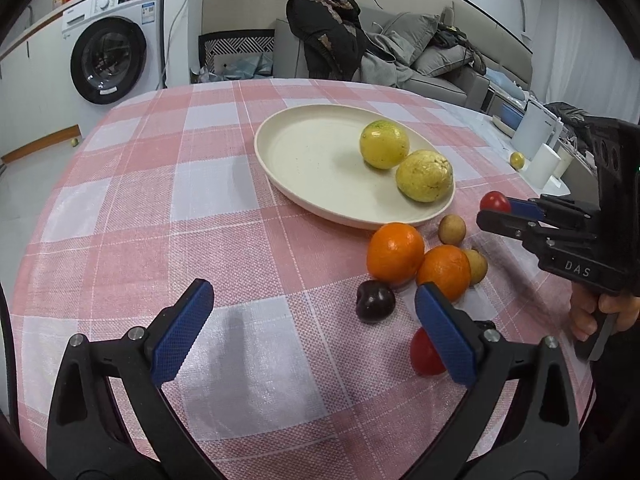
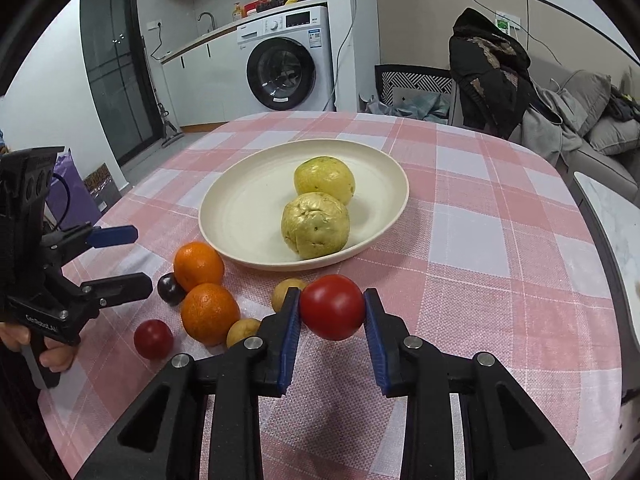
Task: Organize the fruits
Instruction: 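Grasp the dark plum with the left tool while the right tool holds the tomato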
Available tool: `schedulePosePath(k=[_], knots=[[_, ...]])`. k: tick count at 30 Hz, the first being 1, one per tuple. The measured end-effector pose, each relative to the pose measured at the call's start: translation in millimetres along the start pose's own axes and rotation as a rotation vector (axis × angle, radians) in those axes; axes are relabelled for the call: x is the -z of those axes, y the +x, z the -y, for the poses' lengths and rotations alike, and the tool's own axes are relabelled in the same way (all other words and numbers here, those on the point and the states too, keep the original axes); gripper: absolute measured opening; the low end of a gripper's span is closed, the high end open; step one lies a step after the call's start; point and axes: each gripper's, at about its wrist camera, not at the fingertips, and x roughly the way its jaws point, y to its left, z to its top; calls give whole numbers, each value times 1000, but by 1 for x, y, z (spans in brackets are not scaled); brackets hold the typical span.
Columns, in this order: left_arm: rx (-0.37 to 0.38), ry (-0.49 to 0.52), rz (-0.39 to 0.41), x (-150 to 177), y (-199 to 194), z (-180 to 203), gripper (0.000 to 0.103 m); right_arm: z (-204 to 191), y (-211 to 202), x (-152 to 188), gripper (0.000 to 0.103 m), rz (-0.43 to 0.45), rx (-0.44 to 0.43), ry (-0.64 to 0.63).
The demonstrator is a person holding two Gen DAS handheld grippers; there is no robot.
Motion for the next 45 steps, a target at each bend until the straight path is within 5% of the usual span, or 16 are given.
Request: schedulePosePath(k=[5, 12, 28, 45], knots=[[1, 43, 10, 2, -1, 9, 96, 0, -2, 1, 32, 14, -8, 2], [16, -3, -51, 1, 10, 1, 76, 1, -1, 1, 32, 13, -9, 6], [13, 63, -98, -2, 25, 13, 74, 0, 0, 3, 32, 7, -16, -6], [70, 171, -87, 3, 19, 29, 30, 0, -2, 4, 32, 10, -20, -3]])
